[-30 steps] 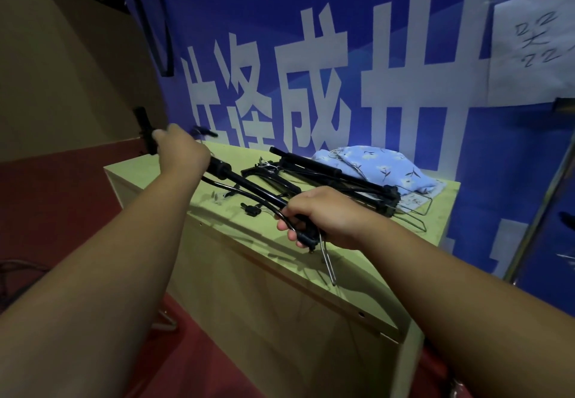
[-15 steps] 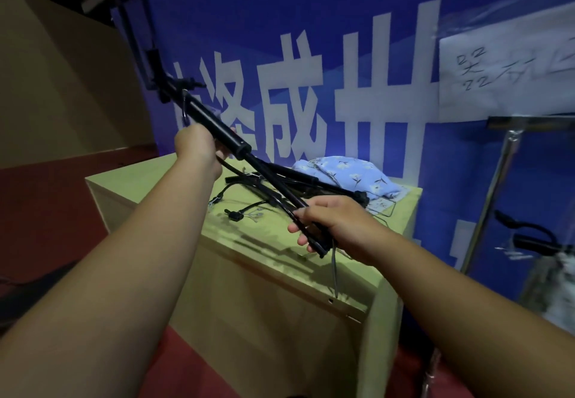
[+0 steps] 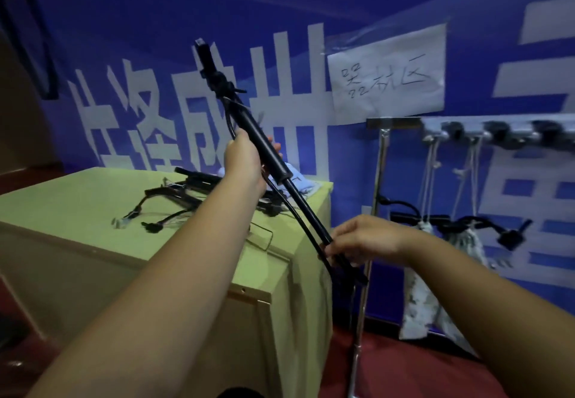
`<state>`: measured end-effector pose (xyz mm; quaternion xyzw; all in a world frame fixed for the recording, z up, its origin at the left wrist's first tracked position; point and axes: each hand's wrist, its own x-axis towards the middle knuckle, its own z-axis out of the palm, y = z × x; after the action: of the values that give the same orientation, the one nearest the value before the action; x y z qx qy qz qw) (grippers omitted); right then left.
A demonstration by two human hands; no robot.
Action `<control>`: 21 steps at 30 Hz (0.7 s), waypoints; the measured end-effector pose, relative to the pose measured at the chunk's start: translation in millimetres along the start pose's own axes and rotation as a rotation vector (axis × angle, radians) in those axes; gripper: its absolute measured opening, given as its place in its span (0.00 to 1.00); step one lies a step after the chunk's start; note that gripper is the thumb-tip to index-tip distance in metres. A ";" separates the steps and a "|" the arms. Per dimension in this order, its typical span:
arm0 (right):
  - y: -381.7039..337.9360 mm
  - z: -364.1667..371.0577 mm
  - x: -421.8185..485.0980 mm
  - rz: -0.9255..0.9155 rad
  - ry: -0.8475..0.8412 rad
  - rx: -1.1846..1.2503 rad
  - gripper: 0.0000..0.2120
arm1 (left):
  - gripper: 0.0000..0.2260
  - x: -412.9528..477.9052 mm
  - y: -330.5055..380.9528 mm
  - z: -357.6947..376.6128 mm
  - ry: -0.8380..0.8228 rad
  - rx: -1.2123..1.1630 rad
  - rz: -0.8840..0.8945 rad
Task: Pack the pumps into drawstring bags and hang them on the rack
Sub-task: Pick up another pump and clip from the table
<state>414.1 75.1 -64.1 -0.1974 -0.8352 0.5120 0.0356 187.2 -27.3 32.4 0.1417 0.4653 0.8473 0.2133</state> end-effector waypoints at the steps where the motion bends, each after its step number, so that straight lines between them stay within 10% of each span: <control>1: 6.5 -6.5 -1.8 0.015 0.034 0.018 0.08 | 0.22 -4.6 -12.0 8.0 -0.013 0.014 -0.028; 9: 16.9 -44.3 -1.6 -0.100 0.644 0.203 0.10 | 0.29 -41.7 -119.0 44.5 -0.174 0.167 -0.164; 21: 30.4 -41.8 17.3 -0.138 0.656 0.220 0.07 | 0.27 -81.4 -215.7 41.4 -0.355 0.333 -0.240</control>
<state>418.0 128.7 -73.2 -0.2893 -0.7307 0.5046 0.3575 325.6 65.3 -132.3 0.2650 0.5672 0.6895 0.3643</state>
